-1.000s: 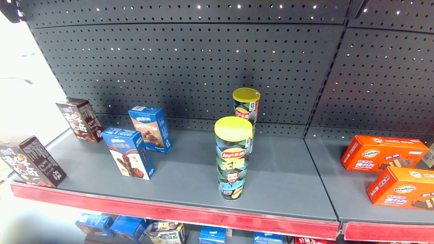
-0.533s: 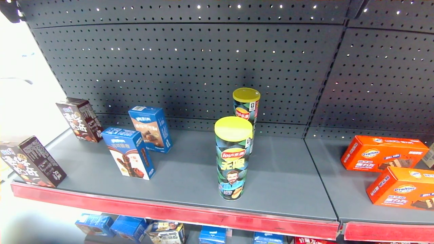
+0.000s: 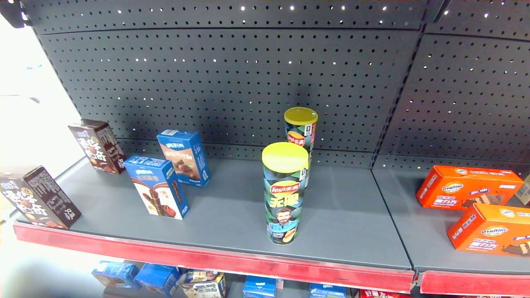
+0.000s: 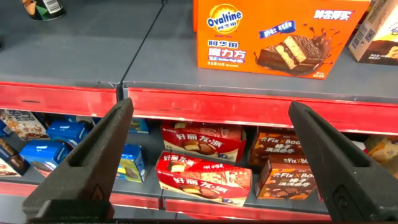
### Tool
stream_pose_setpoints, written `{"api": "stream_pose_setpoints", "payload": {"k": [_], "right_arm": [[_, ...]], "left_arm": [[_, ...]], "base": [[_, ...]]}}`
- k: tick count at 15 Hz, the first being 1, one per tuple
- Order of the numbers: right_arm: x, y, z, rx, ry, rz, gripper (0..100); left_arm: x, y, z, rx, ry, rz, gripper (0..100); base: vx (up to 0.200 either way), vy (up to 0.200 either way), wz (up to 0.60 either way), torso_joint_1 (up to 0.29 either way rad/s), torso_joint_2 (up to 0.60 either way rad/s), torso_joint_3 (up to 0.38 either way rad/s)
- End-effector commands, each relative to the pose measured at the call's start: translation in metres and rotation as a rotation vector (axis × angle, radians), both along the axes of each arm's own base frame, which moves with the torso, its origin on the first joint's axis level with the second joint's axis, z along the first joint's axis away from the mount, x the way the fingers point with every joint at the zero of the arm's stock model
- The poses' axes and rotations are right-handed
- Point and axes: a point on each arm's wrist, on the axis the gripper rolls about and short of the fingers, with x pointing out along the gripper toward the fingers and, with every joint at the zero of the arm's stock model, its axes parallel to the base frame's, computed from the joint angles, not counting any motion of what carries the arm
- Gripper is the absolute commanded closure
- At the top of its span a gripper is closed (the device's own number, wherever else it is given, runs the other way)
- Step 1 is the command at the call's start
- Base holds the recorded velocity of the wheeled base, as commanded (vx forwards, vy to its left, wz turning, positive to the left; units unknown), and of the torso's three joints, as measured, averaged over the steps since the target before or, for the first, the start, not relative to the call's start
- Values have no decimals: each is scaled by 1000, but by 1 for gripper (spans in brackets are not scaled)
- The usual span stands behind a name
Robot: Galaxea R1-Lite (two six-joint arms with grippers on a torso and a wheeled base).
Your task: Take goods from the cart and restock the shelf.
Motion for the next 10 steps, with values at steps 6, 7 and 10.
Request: {"api": "stream_pose_setpoints", "payload": {"k": [6, 7, 10], "right_arm": [[0, 0, 0, 0, 2, 0, 0], [0, 0, 0, 0, 2, 0, 0], [0, 0, 0, 0, 2, 0, 0]], "left_arm": [[82, -24, 64, 136, 108, -424, 0], [93, -30, 74, 129, 112, -447, 0], [114, -33, 104, 132, 132, -419, 0]], "base": [[0, 0, 0, 0, 0, 0], [0, 0, 0, 0, 0, 0], [0, 0, 0, 0, 0, 0]]}}
